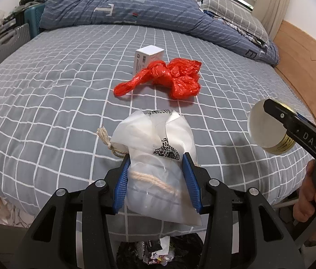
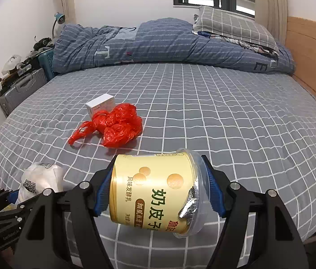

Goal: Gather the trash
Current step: 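Lift the white mesh bag and yellow yogurt cup off the bed, then carry the white mesh bag and yogurt cup down over the black bin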

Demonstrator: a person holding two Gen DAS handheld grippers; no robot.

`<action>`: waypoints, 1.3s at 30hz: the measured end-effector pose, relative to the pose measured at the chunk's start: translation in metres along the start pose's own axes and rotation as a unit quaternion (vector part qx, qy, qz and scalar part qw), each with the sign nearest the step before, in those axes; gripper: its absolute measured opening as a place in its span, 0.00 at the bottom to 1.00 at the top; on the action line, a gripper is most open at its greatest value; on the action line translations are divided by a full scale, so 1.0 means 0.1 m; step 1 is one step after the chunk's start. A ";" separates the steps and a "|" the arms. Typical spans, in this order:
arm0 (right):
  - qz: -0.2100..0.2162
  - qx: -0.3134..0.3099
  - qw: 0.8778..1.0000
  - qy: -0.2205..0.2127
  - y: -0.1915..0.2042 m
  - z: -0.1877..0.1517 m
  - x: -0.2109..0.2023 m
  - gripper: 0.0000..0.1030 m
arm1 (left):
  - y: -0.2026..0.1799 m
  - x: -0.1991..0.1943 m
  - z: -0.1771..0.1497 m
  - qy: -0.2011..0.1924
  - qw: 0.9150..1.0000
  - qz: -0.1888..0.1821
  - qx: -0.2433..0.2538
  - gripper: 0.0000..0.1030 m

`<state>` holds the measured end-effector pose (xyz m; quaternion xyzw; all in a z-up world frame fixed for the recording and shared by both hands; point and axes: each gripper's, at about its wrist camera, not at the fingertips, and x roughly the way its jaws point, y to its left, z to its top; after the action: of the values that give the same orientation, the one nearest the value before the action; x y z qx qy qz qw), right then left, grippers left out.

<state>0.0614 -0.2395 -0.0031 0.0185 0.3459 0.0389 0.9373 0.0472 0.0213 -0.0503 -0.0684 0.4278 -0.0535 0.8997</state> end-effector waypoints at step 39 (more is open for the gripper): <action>0.016 -0.007 0.999 0.047 0.31 -1.13 -0.95 0.65 | -0.17 -0.46 -1.01 0.042 0.999 -0.012 0.020 0.44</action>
<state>-0.0861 -0.2156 -0.0257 0.0157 0.3893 0.0570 0.9192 -0.0606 0.0039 -0.0757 -0.0529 0.4628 -0.0754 0.8817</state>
